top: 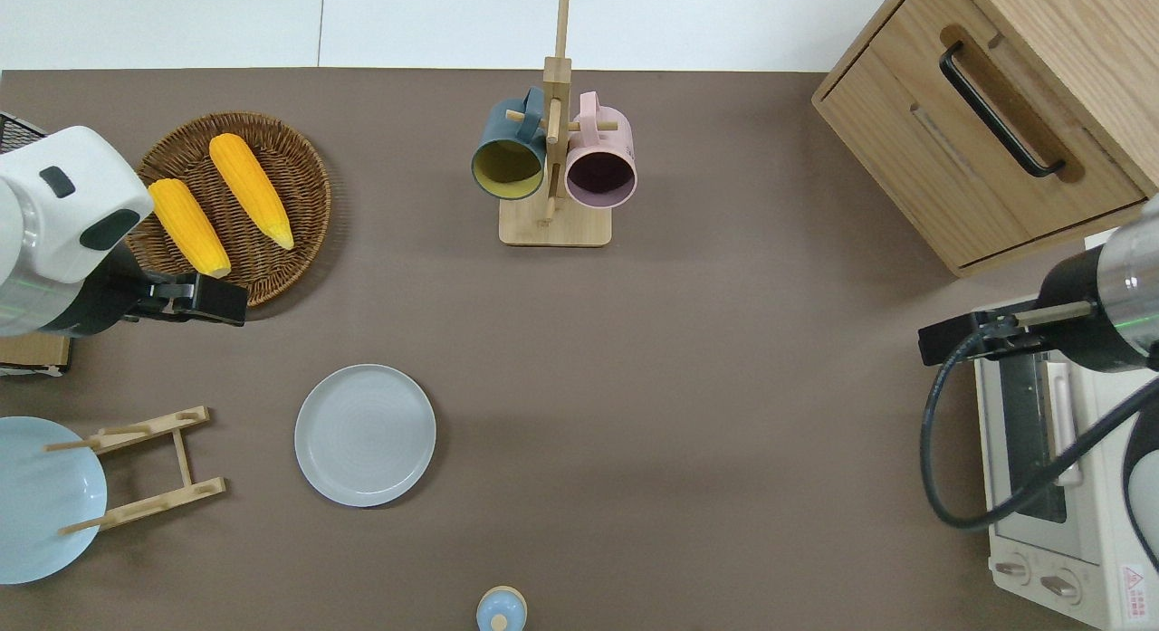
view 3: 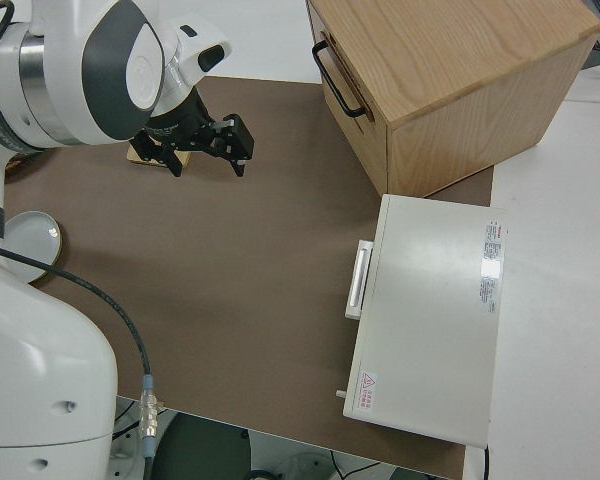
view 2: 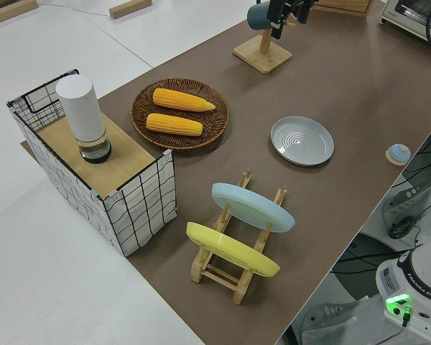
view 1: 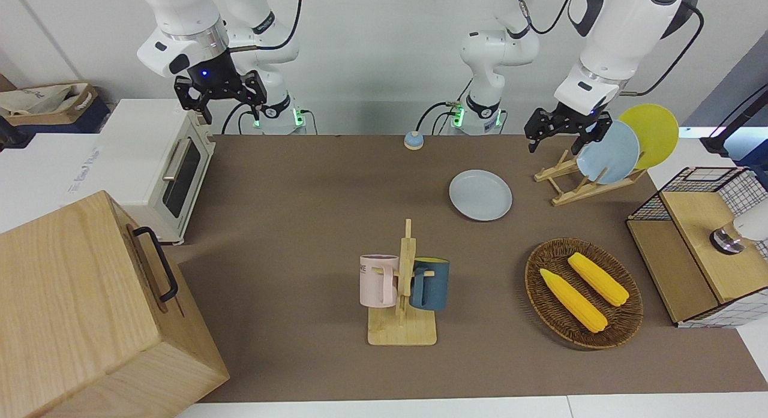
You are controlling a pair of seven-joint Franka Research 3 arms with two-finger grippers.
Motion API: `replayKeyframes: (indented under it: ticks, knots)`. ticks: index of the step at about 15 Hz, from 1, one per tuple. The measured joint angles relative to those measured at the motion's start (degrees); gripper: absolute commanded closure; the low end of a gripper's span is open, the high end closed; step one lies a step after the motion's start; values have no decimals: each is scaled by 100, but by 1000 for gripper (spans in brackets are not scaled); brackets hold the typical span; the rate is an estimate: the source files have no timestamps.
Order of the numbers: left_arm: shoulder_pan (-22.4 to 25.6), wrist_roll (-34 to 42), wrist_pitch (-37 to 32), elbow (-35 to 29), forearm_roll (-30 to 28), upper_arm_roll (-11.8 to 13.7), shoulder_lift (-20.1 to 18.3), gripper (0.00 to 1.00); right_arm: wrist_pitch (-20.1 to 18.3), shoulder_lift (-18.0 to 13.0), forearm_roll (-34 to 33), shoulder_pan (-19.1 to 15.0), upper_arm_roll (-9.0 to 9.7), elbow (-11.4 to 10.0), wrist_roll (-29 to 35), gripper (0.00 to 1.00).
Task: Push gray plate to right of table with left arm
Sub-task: 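Move the left gripper down toward the gray plate's near edge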
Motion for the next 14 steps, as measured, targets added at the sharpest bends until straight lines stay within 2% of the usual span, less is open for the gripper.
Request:
replayKeyframes:
  ticks: [14]
  knots:
    - [26, -18, -201, -143, 0, 77, -7, 7, 0, 0, 0, 0, 0, 0, 0, 17]
